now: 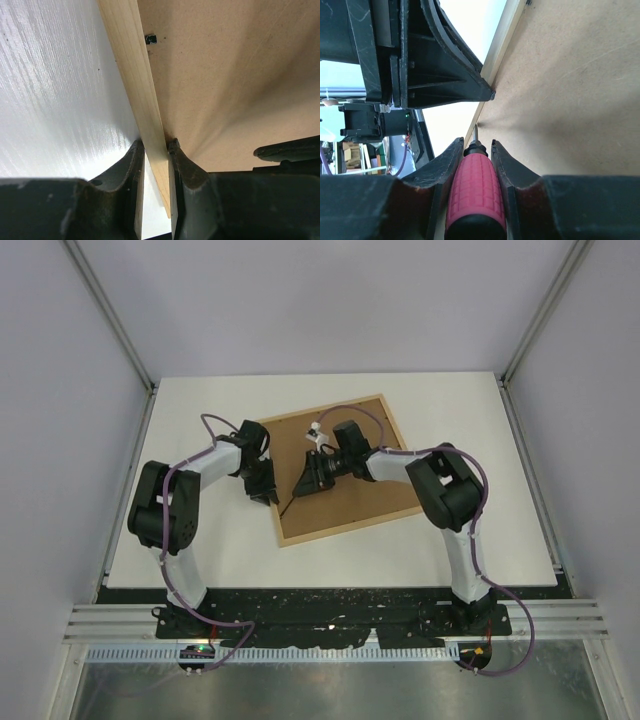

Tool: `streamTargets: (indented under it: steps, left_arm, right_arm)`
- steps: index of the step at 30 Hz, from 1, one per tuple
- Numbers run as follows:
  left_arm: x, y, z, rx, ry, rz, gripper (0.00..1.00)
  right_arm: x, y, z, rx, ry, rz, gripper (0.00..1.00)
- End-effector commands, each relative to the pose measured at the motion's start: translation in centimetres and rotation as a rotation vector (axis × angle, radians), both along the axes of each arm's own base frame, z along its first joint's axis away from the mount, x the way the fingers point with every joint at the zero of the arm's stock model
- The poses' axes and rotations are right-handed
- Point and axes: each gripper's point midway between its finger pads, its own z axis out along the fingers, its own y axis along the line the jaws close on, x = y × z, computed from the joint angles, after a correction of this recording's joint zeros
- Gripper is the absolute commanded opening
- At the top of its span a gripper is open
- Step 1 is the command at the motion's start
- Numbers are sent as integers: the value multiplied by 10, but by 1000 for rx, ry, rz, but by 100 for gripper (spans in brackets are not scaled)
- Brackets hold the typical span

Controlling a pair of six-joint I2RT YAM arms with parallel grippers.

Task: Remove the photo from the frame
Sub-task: Release the photo frame item from the photo frame.

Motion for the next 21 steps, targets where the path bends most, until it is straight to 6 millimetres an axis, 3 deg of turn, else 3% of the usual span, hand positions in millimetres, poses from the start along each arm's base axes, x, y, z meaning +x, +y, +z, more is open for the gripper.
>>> streamTargets:
  steps: [1, 6, 13, 21]
  left_arm:
    - [-7, 8, -30, 64, 23, -11, 17]
    - [-7, 9, -30, 68, 20, -10, 17]
    - [-4, 8, -27, 70, 9, -11, 15]
    - [-3, 9, -24, 70, -1, -12, 14]
  right_arm:
    - [21, -5, 23, 55, -57, -36, 8]
    - [28, -13, 26, 57, -63, -57, 8]
    - [6, -7, 9, 53, -8, -1, 8]
    - [-7, 3, 0, 49, 18, 26, 8]
